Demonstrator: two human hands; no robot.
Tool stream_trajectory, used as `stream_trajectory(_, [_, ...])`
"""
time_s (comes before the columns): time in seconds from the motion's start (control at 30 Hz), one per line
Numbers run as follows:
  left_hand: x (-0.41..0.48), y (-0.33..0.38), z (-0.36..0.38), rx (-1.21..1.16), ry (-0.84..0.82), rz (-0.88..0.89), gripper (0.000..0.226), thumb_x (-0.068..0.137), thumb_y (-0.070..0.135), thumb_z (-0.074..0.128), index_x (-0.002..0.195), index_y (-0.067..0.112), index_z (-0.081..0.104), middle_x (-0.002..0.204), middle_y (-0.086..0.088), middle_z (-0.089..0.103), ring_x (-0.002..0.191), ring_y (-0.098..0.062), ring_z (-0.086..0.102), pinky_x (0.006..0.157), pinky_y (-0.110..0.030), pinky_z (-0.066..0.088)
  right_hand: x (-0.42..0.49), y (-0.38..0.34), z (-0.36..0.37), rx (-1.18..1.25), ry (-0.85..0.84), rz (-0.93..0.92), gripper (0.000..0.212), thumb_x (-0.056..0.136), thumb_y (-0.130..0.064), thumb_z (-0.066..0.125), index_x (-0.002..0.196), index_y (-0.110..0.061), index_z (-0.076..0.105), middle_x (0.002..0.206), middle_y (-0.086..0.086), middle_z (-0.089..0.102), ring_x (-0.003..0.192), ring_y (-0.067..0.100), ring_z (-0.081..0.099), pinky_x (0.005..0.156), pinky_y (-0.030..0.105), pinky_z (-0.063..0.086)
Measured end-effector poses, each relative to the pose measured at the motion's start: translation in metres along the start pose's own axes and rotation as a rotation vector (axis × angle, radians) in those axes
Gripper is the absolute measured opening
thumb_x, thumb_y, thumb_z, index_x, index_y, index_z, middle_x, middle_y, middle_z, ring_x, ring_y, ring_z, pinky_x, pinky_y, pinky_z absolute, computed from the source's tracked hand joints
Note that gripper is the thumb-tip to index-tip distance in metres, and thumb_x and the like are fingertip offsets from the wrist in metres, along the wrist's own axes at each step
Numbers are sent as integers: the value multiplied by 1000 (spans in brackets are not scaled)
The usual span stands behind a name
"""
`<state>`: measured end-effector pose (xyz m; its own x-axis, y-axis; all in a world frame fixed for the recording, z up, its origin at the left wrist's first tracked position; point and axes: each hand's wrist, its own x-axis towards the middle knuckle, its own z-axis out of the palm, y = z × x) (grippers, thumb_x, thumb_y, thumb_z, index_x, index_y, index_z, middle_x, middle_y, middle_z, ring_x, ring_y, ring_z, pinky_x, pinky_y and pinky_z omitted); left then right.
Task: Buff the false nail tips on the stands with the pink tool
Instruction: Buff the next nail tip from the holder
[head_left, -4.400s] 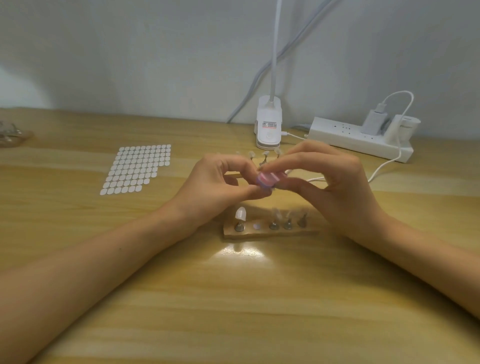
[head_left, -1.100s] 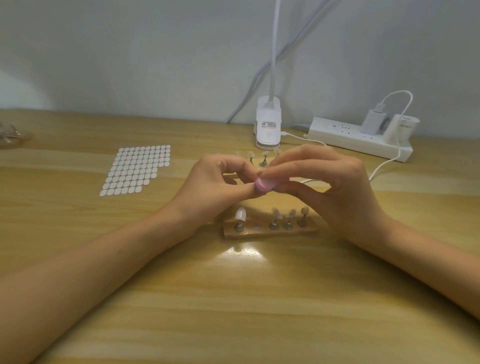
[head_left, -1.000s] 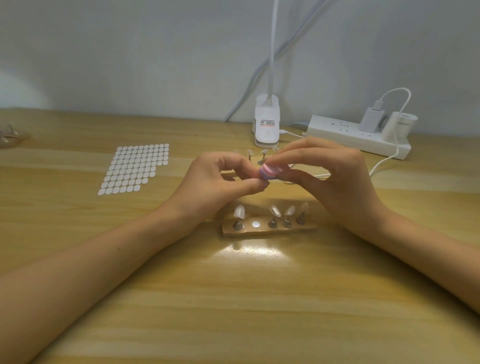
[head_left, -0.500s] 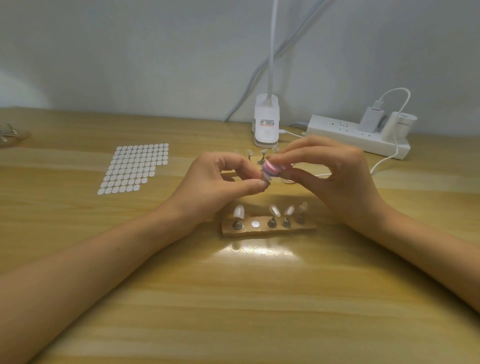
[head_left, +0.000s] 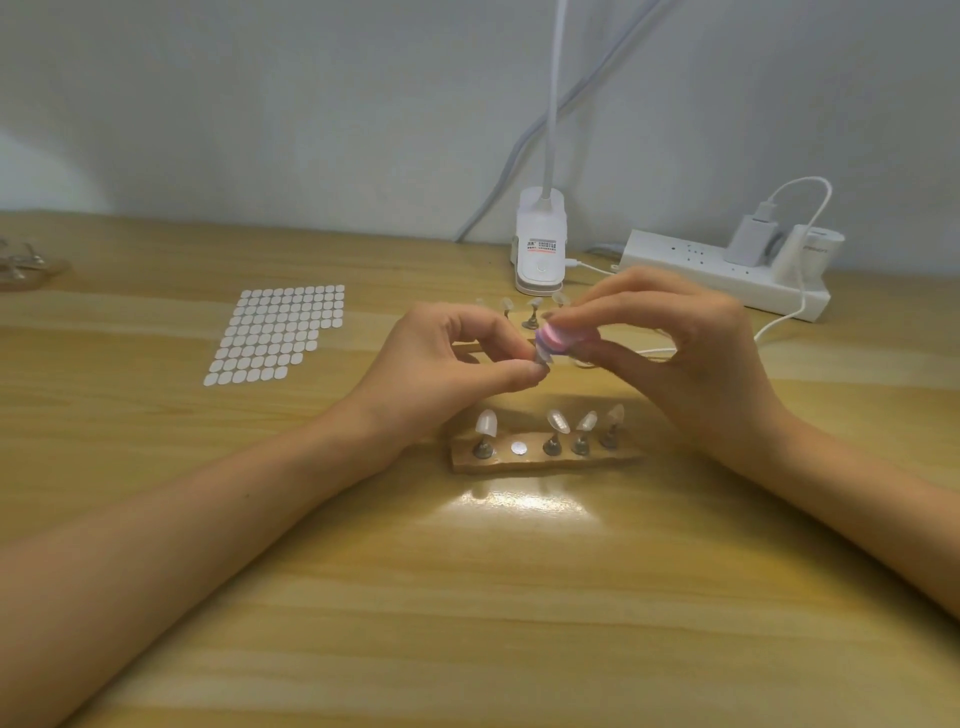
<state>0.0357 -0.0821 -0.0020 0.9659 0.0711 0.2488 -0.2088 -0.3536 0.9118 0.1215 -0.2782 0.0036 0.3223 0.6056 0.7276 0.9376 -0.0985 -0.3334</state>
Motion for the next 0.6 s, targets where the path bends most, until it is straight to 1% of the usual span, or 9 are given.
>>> stream_trajectory(0.1, [-1,2,1,-10,-5,2,11,80,16,82,72,19,74,89,-14,76,71,-17,63,70,-44,53,-4,-5,4,-11,-36,-73,20,85,-10,75,104,-6,76,97,8,71,91,19,70,79,39,57])
stream_trajectory(0.13, [0,1,1,-9,2,3,12,80,16,82,72,19,74,88,-14,76,71,-16,64,68,-41,53,-3,-5,5,-32,-43,-97,19,85,-10,76,104,-6,76,97,7,71,90,19,70,79,41,56])
stream_trajectory(0.2, [1,-1,0,-13,9,-6,12,81,12,82,73,17,74,83,-11,76,60,-4,61,60,-19,49,-2,-3,3,-45,-27,-82,19,85,-9,76,104,-4,76,96,8,71,88,19,69,78,39,56])
stream_trajectory(0.27, [1,-1,0,-21,1,-8,11,81,8,81,75,14,75,73,-4,73,49,3,55,53,-9,41,-1,-1,0,-42,-8,-62,20,84,-7,76,104,-3,76,94,10,71,85,20,69,76,35,56])
stream_trajectory(0.3, [1,-1,0,-23,-1,-8,10,81,8,81,76,14,75,72,-2,72,46,3,52,50,-8,38,-1,-1,-1,-51,-12,-72,20,84,-6,77,104,-3,76,94,11,71,84,21,69,76,33,56])
stream_trajectory(0.37, [1,-2,0,1,4,6,7,82,11,82,78,14,77,76,-3,75,50,-2,54,53,-13,40,-2,-1,-1,-81,-14,-89,19,85,-6,77,104,-4,76,93,10,70,84,22,68,76,31,56])
stream_trajectory(0.4, [0,-2,1,29,11,28,6,82,12,82,79,14,78,77,-3,75,52,0,54,55,-13,40,-2,0,-2,-96,-1,-82,19,85,-5,78,104,-5,76,93,9,70,83,21,68,76,31,55])
stream_trajectory(0.5, [-1,-2,1,90,40,81,9,82,9,82,77,17,78,72,5,73,45,7,52,48,-5,33,-2,0,-4,-105,13,-77,18,86,-8,78,103,-7,76,94,8,69,85,20,67,76,36,54])
stream_trajectory(0.6, [1,-4,0,111,66,90,15,82,9,82,74,20,76,70,4,73,45,5,52,48,-8,34,-3,-2,1,-116,-45,-120,15,87,-12,76,101,-6,77,93,8,70,84,19,67,76,37,54])
